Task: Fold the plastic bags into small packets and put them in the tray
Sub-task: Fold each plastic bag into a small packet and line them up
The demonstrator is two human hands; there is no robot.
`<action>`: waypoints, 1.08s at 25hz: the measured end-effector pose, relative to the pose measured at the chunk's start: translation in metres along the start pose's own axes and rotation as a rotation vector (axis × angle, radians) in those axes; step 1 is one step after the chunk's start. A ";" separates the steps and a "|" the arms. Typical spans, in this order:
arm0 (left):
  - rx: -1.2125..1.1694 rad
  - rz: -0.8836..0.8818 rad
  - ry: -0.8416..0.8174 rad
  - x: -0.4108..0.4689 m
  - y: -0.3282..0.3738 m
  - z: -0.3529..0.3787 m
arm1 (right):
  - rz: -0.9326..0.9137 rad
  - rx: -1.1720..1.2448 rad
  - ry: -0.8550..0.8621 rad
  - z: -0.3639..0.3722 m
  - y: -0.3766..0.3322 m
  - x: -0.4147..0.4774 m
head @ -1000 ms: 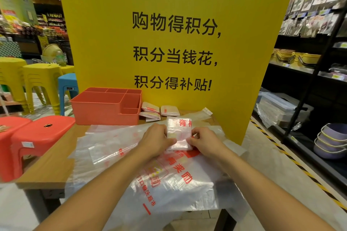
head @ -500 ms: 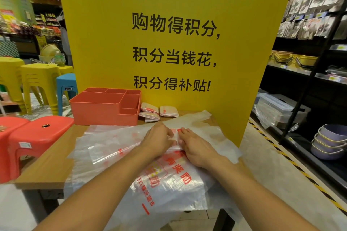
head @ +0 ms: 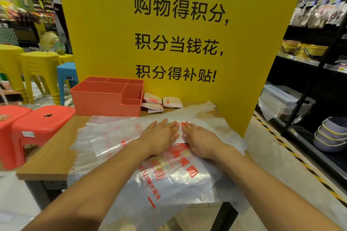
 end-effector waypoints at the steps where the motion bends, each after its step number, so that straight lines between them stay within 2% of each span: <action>1: -0.040 -0.005 0.045 -0.002 -0.001 0.001 | 0.002 -0.010 0.021 -0.005 -0.001 0.001; 5: -0.165 -0.008 0.180 -0.005 -0.005 0.000 | -0.017 -0.104 0.178 -0.029 -0.009 -0.003; 13: -0.288 -0.012 0.186 -0.011 -0.008 -0.004 | -0.168 -0.287 0.096 -0.043 -0.018 -0.005; 16: -0.311 -0.024 0.179 -0.011 -0.009 -0.003 | -0.164 -0.323 0.069 -0.045 -0.019 -0.007; 20: -0.262 -0.037 0.165 -0.010 -0.009 -0.002 | -0.120 -0.375 0.113 -0.047 -0.007 -0.010; 24: -0.098 -0.019 0.107 -0.008 -0.004 0.001 | -0.010 -0.278 0.291 -0.070 0.026 -0.005; 27: -0.088 0.037 0.069 -0.006 -0.003 0.003 | 0.002 -0.117 0.422 -0.089 0.038 0.012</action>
Point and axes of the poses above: each hand's wrist, its own x-axis towards the middle knuckle, its own z-axis out of the palm, y = z × x, the point moved 6 cm from there along x, towards the middle knuckle, and after that the axes turned 8 degrees about z, right-handed, at the moved point
